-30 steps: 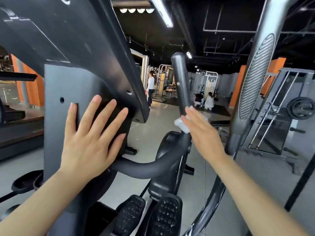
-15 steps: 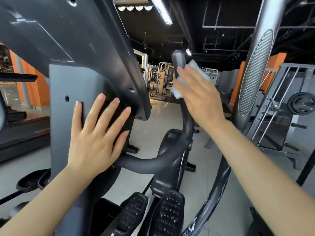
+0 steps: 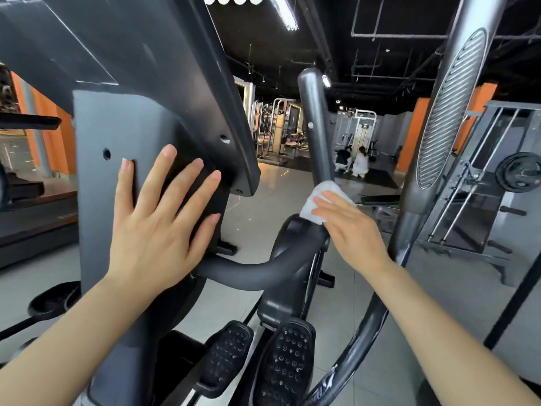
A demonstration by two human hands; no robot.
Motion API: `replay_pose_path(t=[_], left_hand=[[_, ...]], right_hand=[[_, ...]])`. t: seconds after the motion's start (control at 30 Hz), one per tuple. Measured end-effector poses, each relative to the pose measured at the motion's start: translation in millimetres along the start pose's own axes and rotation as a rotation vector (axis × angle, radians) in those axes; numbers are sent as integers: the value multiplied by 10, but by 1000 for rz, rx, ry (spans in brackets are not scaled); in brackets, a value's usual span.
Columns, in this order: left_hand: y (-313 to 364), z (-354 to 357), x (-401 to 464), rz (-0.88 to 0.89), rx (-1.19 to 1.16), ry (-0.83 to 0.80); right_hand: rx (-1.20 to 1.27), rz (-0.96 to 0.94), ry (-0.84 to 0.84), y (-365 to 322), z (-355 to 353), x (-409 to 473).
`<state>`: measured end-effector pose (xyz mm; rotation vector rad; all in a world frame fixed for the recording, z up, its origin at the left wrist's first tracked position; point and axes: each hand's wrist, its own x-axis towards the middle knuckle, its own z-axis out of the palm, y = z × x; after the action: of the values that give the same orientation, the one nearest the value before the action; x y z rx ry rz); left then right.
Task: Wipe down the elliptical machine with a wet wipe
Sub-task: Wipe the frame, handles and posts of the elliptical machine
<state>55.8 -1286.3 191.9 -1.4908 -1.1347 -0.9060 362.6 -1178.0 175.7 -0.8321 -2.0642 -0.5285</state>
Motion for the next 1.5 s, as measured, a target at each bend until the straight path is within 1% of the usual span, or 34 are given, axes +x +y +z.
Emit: replay_pose_path(t=[0.1,0.2,0.23,0.27,0.3,0.33,0.37,0.4,0.43,0.47,0.5,0.57,0.6,0.63,0.67,0.7,0.73,0.8,0.87,0.9,0.93,0.97,1.0,1.03,1.1,1.13,1.17,1.23,1.3,1.33,1.37,1.43,1.5], left_hand=[[0,-4,1,1,-2,-12],[0,-9,-4,2,-4,-21],[1,-10,-6,4,-12,-22],[-2,-16,-16,6,-24,-24],[-7,-13,-37,10,-41,-28],[-17,-11,-77,15,-59,-31],[-27,-24,-143,21,-76,-33],[-35,-36,-230,30,-90,-39],[-40,-44,-326,39,-102,-48],[-43,-50,-413,49,-109,-60],[-44,-55,-484,57,-110,-71],[-48,-52,-555,56,-119,-72],[-49,-45,-563,45,-130,-61],[-47,-37,-563,35,-141,-48],[-44,-29,-562,30,-151,-37],[-41,-22,-563,26,-159,-27],[-40,-20,-566,23,-165,-17],[-48,-19,-569,21,-182,-5],[-63,-12,-572,23,-202,-2],[-67,-5,-576,25,-206,2],[-67,3,-583,28,-205,11],[-67,10,-593,31,-205,17],[-69,14,-606,31,-210,20],[-74,13,-617,28,-223,20],[-81,11,-619,1,-262,29],[-77,10,-621,-21,-286,36],[-68,7,-626,-45,-307,43],[-57,-3,-631,-94,-335,54],[-60,-3,-629,-115,-352,49],[-63,-2,-627,-116,-355,47],[-65,-2,-627,-114,-356,47],[-64,-2,-634,-109,-358,48],[-72,4,-638,-101,-361,40]], right_hand=[[135,251,20,-266,66,-272],[253,533,48,-600,7,-360],[301,587,34,-702,-18,-370],[367,597,-2,-810,-55,-363],[399,550,-54,-915,-112,-330],[401,458,-119,-994,-177,-281],[376,335,-145,-1032,-251,-204],[330,225,-119,-1007,-320,-104],[241,140,-53,-930,-373,11],[144,100,-12,-827,-409,122],[64,86,-25,-683,-394,180],[14,125,-170,-475,-283,134],[32,190,-209,-444,-198,30],[79,308,-189,-489,-126,-93],[136,439,-123,-595,-68,-206],[200,536,-33,-750,-35,-292],[245,582,53,-946,-11,-345],[255,567,204,-1362,40,-397],[291,492,277,-1781,112,-422],[326,424,257,-1996,162,-435],[347,341,203,-2209,204,-440],[336,260,161,-2389,226,-442],[311,189,162,-2496,228,-434],[306,147,204,-2514,204,-399],[341,139,315,-2279,100,-268],[321,174,351,-2099,18,-205],[286,230,352,-1885,-66,-145],[226,355,265,-1509,-161,-23],[215,423,178,-1388,-116,115],[242,384,136,-1426,-54,193],[260,292,74,-1501,16,254],[251,65,-167,-1668,148,300],[215,-106,-380,-1690,221,261]])
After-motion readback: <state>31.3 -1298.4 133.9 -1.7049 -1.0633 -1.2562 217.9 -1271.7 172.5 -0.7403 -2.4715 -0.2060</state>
